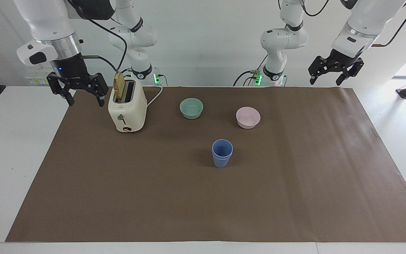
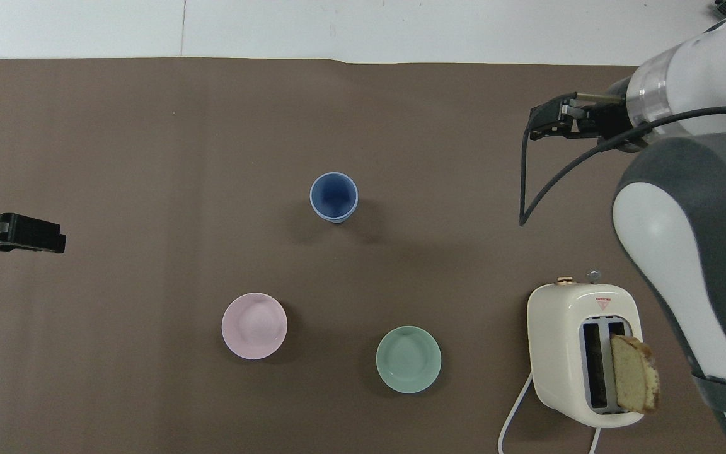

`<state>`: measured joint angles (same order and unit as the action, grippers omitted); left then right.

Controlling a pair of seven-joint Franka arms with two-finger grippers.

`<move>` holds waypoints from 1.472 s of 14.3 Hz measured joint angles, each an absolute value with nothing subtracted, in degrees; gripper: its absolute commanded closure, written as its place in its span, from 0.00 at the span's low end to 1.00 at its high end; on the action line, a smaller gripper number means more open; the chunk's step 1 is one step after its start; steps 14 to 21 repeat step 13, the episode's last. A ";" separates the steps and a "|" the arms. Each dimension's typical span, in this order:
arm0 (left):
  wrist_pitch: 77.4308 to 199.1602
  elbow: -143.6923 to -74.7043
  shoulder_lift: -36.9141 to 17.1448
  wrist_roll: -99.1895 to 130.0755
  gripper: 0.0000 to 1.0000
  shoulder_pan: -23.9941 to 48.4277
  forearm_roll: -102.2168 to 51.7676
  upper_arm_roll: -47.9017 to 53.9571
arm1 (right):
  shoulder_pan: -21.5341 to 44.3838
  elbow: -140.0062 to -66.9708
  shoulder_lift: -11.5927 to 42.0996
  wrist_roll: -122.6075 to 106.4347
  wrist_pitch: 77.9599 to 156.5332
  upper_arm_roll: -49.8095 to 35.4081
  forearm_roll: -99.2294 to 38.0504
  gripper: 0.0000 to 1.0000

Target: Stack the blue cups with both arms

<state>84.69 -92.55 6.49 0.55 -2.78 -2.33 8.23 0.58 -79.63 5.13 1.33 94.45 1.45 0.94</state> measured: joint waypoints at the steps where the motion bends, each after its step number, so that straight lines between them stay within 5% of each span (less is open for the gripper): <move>1: 84.69 -92.55 6.49 0.55 0.00 -2.78 -2.33 8.23 | -0.17 -79.63 4.75 0.28 93.92 1.45 1.43 0.00; 21: 84.69 -92.55 6.49 0.55 0.00 -2.78 -2.33 8.23 | -1.11 -79.62 2.57 -0.90 88.98 0.63 1.71 0.00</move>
